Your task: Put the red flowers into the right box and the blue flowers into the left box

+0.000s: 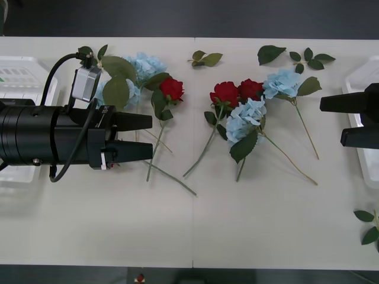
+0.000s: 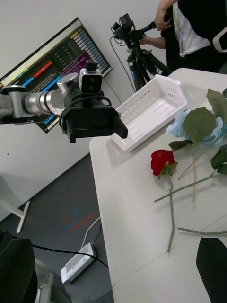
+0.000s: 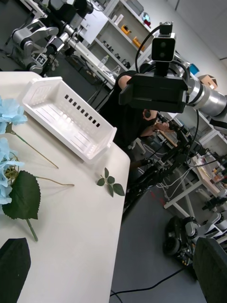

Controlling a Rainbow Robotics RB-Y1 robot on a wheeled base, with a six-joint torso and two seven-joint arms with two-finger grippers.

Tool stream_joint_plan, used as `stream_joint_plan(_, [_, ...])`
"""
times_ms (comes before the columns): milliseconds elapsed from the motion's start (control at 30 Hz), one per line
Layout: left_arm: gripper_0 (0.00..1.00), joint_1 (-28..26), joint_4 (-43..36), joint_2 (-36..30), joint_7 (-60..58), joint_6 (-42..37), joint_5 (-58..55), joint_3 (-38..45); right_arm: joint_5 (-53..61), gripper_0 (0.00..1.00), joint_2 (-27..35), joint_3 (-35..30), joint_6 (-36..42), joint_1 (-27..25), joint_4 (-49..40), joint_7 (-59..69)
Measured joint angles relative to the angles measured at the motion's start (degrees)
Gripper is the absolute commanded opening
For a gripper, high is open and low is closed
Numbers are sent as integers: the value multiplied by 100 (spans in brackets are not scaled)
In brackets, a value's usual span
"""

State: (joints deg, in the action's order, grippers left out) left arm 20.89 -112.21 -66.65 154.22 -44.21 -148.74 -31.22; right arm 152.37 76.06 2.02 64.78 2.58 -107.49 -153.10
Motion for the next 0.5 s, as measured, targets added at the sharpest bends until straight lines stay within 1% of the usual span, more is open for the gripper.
stream_joint_plan(100, [100,-7,3,3,0,0,0,-5,1,100,0,72,0,-109,10,0])
stream_joint_plan(200, [100,-158,37,61,0,0,-2,-91,72,100,3,148,-56,-233,28,0])
stream_joint_plan(300, [100,-280,178,160,0,-71,-109,-92,90,100,58,172,-254,-283,36,0])
stream_joint_plan(500, [100,-231,655,185,0,-156,-328,36,-66,100,373,171,-799,-279,20,113])
